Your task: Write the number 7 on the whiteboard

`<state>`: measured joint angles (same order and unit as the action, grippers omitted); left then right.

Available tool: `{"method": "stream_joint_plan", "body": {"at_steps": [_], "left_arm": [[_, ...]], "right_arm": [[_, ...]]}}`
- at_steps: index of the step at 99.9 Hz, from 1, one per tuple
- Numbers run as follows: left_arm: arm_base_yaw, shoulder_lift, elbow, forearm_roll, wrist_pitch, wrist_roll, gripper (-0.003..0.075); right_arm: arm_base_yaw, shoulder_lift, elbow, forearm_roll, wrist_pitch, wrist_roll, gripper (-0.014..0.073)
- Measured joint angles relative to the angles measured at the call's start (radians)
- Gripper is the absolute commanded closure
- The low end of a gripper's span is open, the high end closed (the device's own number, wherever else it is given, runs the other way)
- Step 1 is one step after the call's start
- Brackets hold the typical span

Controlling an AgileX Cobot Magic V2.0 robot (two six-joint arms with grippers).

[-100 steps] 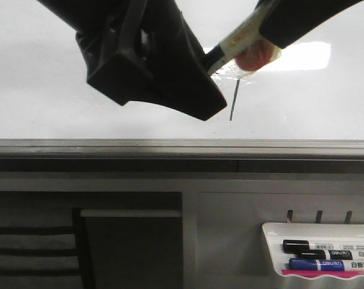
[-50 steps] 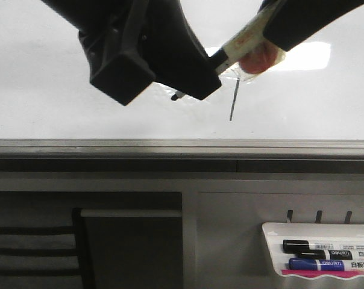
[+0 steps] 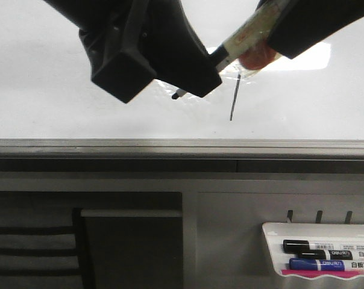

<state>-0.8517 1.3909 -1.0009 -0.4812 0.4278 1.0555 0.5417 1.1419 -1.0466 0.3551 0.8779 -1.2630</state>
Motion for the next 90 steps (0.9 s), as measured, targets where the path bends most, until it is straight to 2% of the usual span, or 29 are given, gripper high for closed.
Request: {"method": "stream_joint_plan", "body": {"at_steps": [11, 23, 40, 52, 59, 70, 81, 90], "left_arm": [[0.022, -0.002, 0.000, 0.013, 0.008, -0.024, 0.0741], [0.079, -0.041, 0.000, 0.077, 0.050, -0.128, 0.0741], [0.221, -0.134, 0.000, 0.236, 0.195, -0.423, 0.0741], [0.354, -0.180, 0.002, 0.322, 0.332, -0.629, 0.0741], [0.423, -0.194, 0.017, 0.363, 0.366, -0.714, 0.0741], [0.546, -0.200, 0.073, 0.393, 0.325, -0.829, 0.0741], [0.643, -0.200, 0.140, 0.373, 0.177, -0.883, 0.0741], [0.678, -0.189, 0.177, 0.311, 0.064, -0.898, 0.0741]], "right_arm": [[-0.005, -0.058, -0.011, -0.012, 0.002, 0.040, 0.0263], [-0.053, -0.142, -0.020, -0.047, 0.008, 0.163, 0.0263], [-0.156, -0.256, -0.022, -0.119, 0.028, 0.330, 0.0263], [-0.217, -0.305, -0.022, -0.130, 0.055, 0.363, 0.0263], [-0.235, -0.320, -0.022, -0.131, 0.068, 0.376, 0.0263], [-0.242, -0.320, -0.022, -0.131, 0.085, 0.390, 0.0263], [-0.242, -0.320, -0.022, -0.131, 0.095, 0.395, 0.0263], [-0.242, -0.320, -0.022, -0.131, 0.097, 0.397, 0.0263]]}}
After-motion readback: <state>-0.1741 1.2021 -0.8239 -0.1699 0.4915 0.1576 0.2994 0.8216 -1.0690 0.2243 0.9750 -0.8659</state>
